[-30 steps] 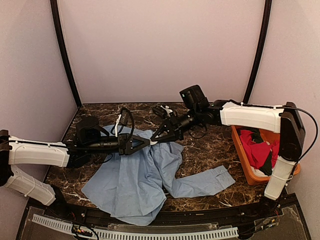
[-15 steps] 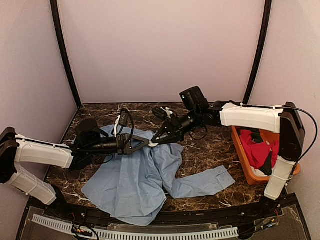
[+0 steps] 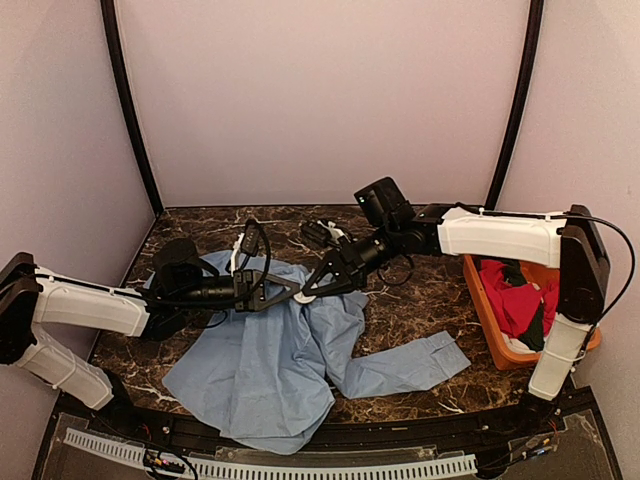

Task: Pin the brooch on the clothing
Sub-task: Pin the brooch onto the flattened clothing.

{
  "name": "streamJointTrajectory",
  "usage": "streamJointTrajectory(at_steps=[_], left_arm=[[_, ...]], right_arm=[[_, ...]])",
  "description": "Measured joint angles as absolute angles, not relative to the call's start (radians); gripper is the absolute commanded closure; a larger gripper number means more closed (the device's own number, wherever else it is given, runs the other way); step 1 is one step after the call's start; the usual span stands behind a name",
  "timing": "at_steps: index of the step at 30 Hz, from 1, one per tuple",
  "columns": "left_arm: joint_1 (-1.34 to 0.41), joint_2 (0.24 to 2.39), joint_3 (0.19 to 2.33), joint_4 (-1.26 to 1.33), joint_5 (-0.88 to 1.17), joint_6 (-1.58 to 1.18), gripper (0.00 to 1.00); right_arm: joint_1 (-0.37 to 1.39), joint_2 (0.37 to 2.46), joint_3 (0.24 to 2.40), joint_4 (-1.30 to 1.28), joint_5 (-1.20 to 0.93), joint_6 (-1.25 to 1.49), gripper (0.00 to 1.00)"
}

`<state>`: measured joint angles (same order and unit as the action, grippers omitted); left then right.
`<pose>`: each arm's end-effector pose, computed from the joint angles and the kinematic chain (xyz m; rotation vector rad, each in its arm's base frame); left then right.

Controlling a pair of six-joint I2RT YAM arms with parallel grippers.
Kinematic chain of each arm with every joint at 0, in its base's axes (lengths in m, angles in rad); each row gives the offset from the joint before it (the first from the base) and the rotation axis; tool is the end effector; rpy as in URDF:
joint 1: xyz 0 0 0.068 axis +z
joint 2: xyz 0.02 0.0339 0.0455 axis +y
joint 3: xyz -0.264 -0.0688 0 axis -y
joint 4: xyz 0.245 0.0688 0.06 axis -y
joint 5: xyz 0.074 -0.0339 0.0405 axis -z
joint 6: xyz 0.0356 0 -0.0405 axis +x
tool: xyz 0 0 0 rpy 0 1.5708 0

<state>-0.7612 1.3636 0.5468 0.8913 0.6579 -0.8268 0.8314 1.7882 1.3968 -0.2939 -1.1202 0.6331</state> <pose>0.1870 -0.2082 0.2419 0.5639 1.7037 -1.6972 0.2429 0.3139 0.2766 0.9200 -2.2498 -1.8250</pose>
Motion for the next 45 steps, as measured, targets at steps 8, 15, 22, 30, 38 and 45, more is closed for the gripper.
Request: streamJointTrajectory(at_steps=[8,15,22,30,38,45], left_arm=[[-0.761,1.367,0.547,0.898,0.664,-0.841,0.99],[-0.761,1.373,0.547,0.905,0.671,-0.854,0.88],[-0.761,1.401,0.548,0.942,0.698,-0.876,0.79],[-0.759,1.412,0.549,0.972,0.722,-0.897,0.91],[-0.75,1.438,0.554,1.01,0.753,-0.947,0.99],[-0.749,1.451,0.555,1.035,0.759,-0.962,0.99]], right_arm=[[0.835,1.788,1.418,-0.348,-1.076,0.577,1.0],[0.838,1.788,1.439,-0.392,-1.05,0.546,1.0],[0.838,1.788,1.451,-0.403,-1.051,0.543,1.0],[0.839,1.788,1.456,-0.411,-1.054,0.542,1.0],[0.839,1.788,1.461,-0.427,-1.039,0.506,0.99],[0.841,1.789,1.492,-0.488,-1.006,0.484,0.9]])
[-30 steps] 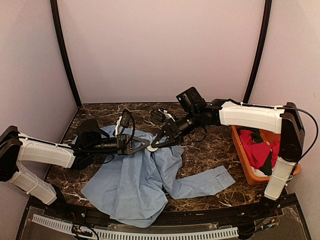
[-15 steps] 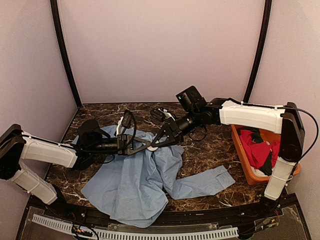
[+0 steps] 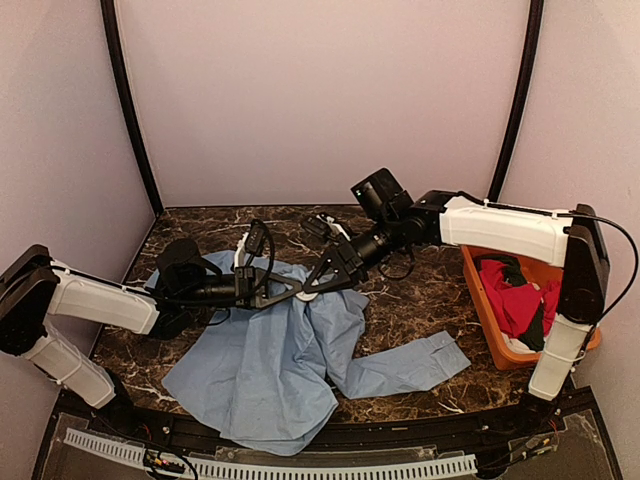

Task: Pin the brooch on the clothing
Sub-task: Pin the brooch onto the flattened clothing.

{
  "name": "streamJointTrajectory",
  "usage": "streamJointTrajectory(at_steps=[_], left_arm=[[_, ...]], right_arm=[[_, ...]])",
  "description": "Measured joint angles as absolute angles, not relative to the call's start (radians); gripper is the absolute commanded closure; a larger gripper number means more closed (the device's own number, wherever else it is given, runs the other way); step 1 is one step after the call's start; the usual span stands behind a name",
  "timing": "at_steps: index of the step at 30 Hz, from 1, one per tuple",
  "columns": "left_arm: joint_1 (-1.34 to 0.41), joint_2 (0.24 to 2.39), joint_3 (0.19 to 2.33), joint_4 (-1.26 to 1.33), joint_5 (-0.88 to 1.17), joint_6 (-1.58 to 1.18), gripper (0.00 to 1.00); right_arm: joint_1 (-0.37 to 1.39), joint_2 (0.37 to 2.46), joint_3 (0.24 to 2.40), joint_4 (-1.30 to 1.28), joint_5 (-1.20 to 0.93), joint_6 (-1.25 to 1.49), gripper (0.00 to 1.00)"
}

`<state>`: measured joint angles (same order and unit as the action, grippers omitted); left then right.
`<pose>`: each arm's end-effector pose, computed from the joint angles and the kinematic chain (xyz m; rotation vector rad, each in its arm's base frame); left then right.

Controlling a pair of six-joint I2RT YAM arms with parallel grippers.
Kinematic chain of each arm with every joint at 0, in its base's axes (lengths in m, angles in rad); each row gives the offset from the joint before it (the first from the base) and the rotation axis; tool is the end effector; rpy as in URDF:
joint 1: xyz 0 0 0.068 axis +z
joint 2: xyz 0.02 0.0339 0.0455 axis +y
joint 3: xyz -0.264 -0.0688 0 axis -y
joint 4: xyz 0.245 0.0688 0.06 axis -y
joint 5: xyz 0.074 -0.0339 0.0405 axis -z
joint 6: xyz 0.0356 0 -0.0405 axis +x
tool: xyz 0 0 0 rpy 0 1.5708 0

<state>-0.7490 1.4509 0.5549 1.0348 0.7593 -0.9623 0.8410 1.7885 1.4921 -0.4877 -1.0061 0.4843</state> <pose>0.1936 -0.2135 0.2356 0.5726 1.7087 -1.8501 0.2408 0.3143 0.2914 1.0164 -2.3849 -1.7417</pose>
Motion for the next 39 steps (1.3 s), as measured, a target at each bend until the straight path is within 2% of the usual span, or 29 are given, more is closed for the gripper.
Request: streamJointTrajectory(at_steps=[25,30,34,39], left_arm=[[-0.751,1.399,0.57,0.878,0.737,-0.855,0.99],[-0.751,1.393,0.57,0.865,0.731,-0.844,0.99],[-0.751,1.393,0.57,0.854,0.729,-0.836,0.99],[-0.755,1.382,0.571,0.812,0.725,-0.807,0.99]], right_arm=[[0.868,1.851,1.704,-0.809,-0.82,0.333,0.97],[0.876,1.869,1.75,-0.865,-0.784,0.3,0.91],[0.876,1.876,1.756,-0.886,-0.78,0.293,0.82],[0.875,1.895,1.773,-0.915,-0.785,0.306,0.82]])
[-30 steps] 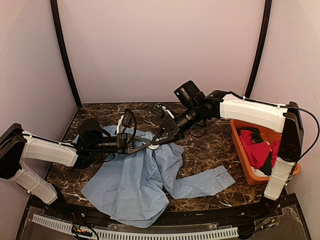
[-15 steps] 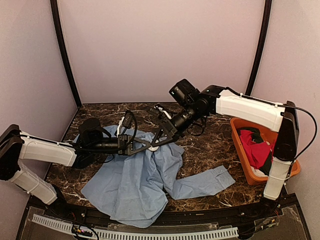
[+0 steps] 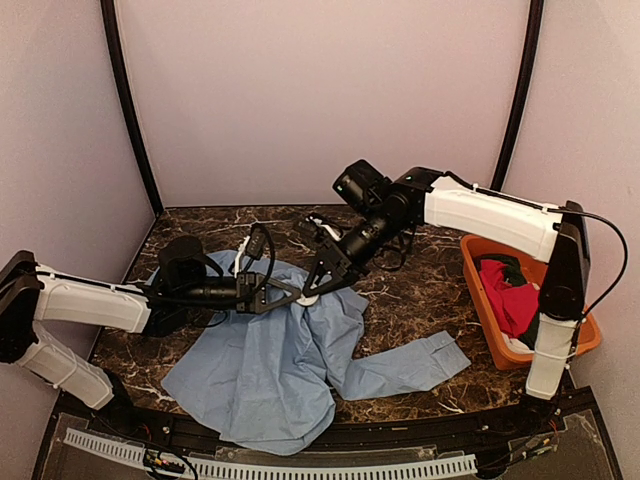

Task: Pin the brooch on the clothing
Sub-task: Pin the brooch onto the flattened clothing.

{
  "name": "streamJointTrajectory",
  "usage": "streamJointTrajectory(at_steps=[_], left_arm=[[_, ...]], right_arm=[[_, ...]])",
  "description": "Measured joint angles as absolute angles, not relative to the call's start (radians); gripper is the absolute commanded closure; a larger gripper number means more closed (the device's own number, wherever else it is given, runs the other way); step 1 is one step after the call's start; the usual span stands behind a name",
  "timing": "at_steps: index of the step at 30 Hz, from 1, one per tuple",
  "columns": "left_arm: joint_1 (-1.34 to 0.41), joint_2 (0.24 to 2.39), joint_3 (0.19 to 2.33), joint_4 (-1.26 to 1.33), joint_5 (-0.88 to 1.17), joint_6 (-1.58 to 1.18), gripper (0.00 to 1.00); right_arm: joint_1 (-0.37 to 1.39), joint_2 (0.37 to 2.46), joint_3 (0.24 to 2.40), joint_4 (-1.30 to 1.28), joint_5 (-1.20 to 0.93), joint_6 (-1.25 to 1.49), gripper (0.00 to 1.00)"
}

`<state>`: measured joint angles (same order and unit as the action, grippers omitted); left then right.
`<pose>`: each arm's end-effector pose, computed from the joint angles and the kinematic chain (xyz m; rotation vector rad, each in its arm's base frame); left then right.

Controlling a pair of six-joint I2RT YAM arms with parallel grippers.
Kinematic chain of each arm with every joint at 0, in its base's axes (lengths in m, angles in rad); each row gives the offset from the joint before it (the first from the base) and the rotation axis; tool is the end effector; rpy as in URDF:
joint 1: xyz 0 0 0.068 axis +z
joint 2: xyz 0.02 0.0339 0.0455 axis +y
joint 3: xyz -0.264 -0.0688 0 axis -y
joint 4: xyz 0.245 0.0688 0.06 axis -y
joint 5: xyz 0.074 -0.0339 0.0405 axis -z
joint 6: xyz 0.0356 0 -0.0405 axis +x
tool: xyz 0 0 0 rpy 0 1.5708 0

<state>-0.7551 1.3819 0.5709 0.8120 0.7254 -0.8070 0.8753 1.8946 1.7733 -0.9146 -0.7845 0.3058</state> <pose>0.1901 -0.2114 0.2366 0.6227 1.7767 -1.7146 0.2402 0.3271 0.3084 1.0894 -2.5938 -1.3871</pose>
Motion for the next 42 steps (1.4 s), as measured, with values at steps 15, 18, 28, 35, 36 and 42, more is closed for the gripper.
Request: streamJointTrajectory(at_steps=[15,18,28,35,36,42], left_arm=[[-0.756,1.312,0.618,0.609,0.69,-0.681,0.99],[-0.756,1.31,0.626,0.577,0.686,-0.662,0.99],[-0.756,1.306,0.635,0.545,0.682,-0.638,0.99],[-0.756,1.296,0.64,0.524,0.682,-0.629,0.99],[-0.756,1.295,0.641,0.522,0.683,-0.628,0.99],[-0.756,1.294,0.647,0.518,0.683,-0.624,0.99]], right_arm=[[0.87,1.914,1.79,-0.921,-0.838,0.367,0.8],[0.87,1.921,1.79,-0.921,-0.85,0.379,0.8],[0.87,1.929,1.79,-0.92,-0.877,0.398,0.8],[0.869,1.932,1.79,-0.913,-0.904,0.41,0.79],[0.868,1.932,1.79,-0.912,-0.908,0.413,0.79],[0.865,1.932,1.79,-0.906,-0.931,0.428,0.78]])
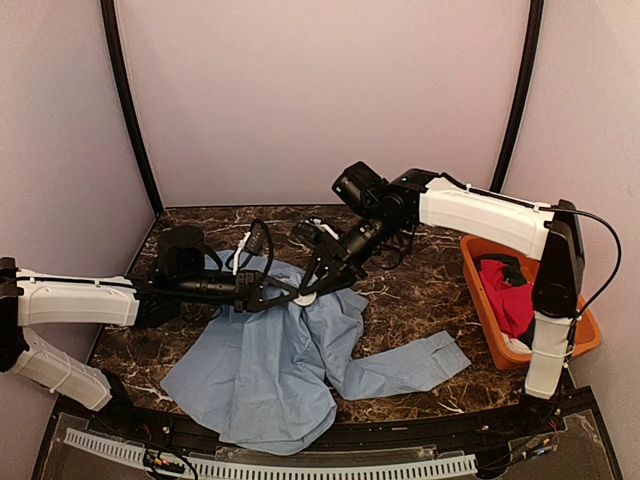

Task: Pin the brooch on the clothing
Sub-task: Pin the brooch onto the flattened clothing.

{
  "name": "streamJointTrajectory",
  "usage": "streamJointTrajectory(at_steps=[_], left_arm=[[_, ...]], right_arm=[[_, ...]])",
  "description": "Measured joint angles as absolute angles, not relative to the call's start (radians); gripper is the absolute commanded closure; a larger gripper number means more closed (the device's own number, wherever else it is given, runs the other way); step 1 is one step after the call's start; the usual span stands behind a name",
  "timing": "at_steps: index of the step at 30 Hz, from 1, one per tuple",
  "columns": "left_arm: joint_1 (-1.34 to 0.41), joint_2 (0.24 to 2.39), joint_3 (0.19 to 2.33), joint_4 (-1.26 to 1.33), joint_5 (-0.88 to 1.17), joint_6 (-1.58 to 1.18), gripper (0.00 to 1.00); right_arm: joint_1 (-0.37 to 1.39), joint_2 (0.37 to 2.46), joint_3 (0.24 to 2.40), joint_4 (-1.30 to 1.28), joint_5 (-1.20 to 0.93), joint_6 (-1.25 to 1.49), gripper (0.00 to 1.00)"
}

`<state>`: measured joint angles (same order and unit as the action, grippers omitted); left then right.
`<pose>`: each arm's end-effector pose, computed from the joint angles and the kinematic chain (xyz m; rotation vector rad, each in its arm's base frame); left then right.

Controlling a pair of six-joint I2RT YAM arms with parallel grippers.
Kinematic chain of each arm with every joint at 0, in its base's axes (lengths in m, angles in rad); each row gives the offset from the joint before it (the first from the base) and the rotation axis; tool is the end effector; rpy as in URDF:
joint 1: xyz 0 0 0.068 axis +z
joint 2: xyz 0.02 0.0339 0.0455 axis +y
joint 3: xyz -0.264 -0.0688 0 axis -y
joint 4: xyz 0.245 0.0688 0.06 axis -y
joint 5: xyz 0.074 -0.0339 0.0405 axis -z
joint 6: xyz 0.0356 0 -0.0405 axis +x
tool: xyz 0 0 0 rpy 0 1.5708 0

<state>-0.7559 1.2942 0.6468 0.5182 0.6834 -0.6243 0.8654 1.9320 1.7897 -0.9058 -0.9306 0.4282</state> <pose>0.1885 -0.2086 0.2545 0.7026 1.8189 -1.5513 0.2453 0.3321 0.3026 0.9001 -2.4500 -1.4535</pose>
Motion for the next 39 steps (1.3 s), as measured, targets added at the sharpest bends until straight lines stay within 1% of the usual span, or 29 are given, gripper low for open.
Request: streamJointTrajectory(at_steps=[5,13,16,28,33,39], left_arm=[[-0.756,1.293,0.653,0.517,0.683,-0.62,0.99],[-0.756,1.291,0.654,0.497,0.674,-0.62,0.99],[-0.756,1.291,0.655,0.485,0.671,-0.621,0.99],[-0.756,1.291,0.656,0.469,0.664,-0.62,0.99],[-0.756,1.291,0.656,0.463,0.664,-0.62,0.99],[-0.756,1.294,0.656,0.462,0.656,-0.621,0.99]], right_arm=[[0.86,1.932,1.79,-0.888,-0.946,0.436,0.79],[0.862,1.932,1.79,-0.89,-0.928,0.425,0.96],[0.867,1.934,1.803,-0.906,-0.904,0.401,0.98],[0.887,1.954,1.873,-0.994,-0.805,0.315,0.98],[0.902,1.966,1.917,-1.041,-0.733,0.283,0.93],[0.912,1.971,1.935,-1.064,-0.659,0.264,0.9]])
